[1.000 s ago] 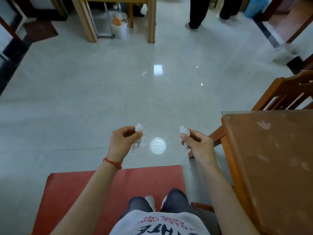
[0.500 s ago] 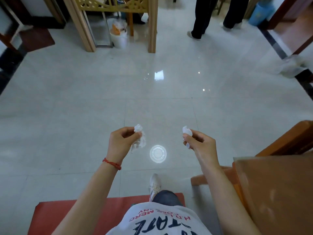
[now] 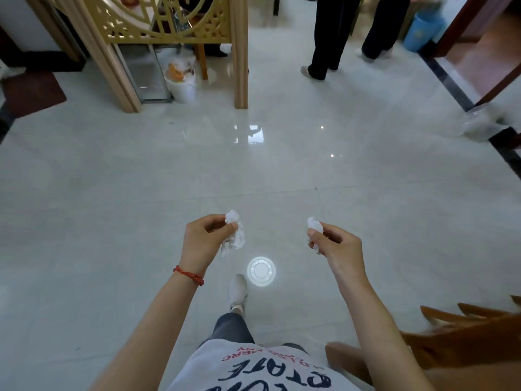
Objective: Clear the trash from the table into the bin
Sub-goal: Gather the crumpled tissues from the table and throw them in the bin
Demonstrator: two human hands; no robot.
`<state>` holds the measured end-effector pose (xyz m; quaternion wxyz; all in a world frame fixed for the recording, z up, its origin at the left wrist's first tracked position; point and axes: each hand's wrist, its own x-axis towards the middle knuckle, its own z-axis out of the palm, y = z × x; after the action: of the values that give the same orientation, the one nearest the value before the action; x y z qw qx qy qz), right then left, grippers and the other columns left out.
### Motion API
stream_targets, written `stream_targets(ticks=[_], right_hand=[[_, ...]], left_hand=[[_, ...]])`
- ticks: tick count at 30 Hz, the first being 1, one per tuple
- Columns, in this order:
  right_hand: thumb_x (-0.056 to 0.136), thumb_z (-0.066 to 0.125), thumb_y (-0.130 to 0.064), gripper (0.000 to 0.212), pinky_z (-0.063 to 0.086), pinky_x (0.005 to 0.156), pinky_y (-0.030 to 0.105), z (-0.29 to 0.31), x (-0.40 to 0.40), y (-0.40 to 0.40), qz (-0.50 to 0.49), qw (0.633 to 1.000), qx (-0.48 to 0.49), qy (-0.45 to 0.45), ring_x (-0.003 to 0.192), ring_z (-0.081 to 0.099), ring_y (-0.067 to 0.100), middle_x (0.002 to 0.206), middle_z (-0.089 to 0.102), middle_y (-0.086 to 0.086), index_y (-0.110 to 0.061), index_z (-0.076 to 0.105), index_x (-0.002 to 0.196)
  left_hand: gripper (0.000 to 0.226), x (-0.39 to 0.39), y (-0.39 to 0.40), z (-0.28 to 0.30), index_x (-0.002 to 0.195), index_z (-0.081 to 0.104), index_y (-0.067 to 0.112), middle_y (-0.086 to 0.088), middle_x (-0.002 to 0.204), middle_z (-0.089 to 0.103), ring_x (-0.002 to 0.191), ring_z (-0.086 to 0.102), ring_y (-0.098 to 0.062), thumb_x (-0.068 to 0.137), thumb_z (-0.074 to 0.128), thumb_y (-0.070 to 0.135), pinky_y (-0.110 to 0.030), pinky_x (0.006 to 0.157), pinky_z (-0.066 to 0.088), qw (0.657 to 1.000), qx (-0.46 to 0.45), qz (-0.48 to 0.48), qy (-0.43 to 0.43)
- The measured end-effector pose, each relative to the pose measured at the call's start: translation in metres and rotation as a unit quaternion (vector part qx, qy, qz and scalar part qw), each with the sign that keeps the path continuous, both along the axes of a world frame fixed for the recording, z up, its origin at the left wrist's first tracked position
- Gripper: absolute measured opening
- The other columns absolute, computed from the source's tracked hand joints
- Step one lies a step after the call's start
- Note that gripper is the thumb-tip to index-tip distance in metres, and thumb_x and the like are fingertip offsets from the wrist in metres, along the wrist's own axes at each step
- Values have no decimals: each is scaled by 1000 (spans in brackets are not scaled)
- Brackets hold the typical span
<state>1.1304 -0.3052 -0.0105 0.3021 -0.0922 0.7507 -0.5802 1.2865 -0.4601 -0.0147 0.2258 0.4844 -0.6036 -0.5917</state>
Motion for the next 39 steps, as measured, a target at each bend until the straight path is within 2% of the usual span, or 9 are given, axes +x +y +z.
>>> stream_targets(ticks=[8,11,15,18,21,25,30,34,39], right_hand=[[81,68,-9,10,44,53,14,2,-56,-104,-40,999,-4,-5,55,51,12,57,59,-1,-18,70,77],[81,68,-10,5,44,52,13,3,-77,-130,-57,998,-3,-7,55,51,11,61,60,3,-13,71,82],[81,68,-10,9,46,56,15,2,-105,-153,-81,997,0,-18,58,53,13,63,61,4,-18,70,78],[80,68,-10,7,48,63,22,-2,-133,-170,-97,995,9,-25,61,55,15,65,63,4,-17,70,79],[81,68,-11,9,48,67,27,-2,-167,-186,-104,994,5,-23,63,55,17,67,63,7,-19,70,75],[81,67,-12,14,48,74,32,0,-215,-197,-126,992,-7,-22,68,55,19,69,60,12,-17,68,68],[81,68,-12,20,51,79,38,2,-271,-198,-162,986,-19,-28,69,57,20,68,61,11,-24,69,65],[81,68,-14,14,52,81,39,1,-307,-189,-213,976,-21,-30,68,57,20,66,61,10,-20,69,68],[81,67,-12,16,52,82,36,-2,-340,-166,-302,952,-24,-45,68,58,19,65,62,6,-24,69,71]], left_hand=[[7,-73,-112,2,76,71,15,0,74,70,61,63,2,77,68,8,-13,62,50,999,-3,-45,-5],[6,-102,-143,3,81,71,9,-4,76,70,66,64,-7,77,68,7,-16,63,51,998,-2,-69,-11],[12,-141,-174,1,87,70,0,-10,78,69,70,63,-16,77,67,5,-18,63,51,996,11,-88,-7],[10,-175,-193,-1,85,70,4,-8,76,68,68,63,-11,76,67,3,-15,62,50,995,9,-98,-9],[10,-214,-211,-4,77,70,12,-1,71,68,59,62,1,76,67,2,-10,58,49,994,8,-111,1],[13,-272,-224,-4,73,68,11,12,53,65,50,57,6,75,68,-1,-7,53,45,991,6,-137,7],[16,-346,-232,5,71,68,14,8,61,65,51,58,6,75,68,-1,-6,54,45,983,-13,-182,8],[12,-402,-228,8,73,68,11,3,64,64,50,57,6,75,68,-1,-6,54,45,971,-22,-238,4],[18,-471,-212,5,68,68,15,10,55,64,49,56,5,74,68,-2,-6,53,45,946,-22,-324,3]])
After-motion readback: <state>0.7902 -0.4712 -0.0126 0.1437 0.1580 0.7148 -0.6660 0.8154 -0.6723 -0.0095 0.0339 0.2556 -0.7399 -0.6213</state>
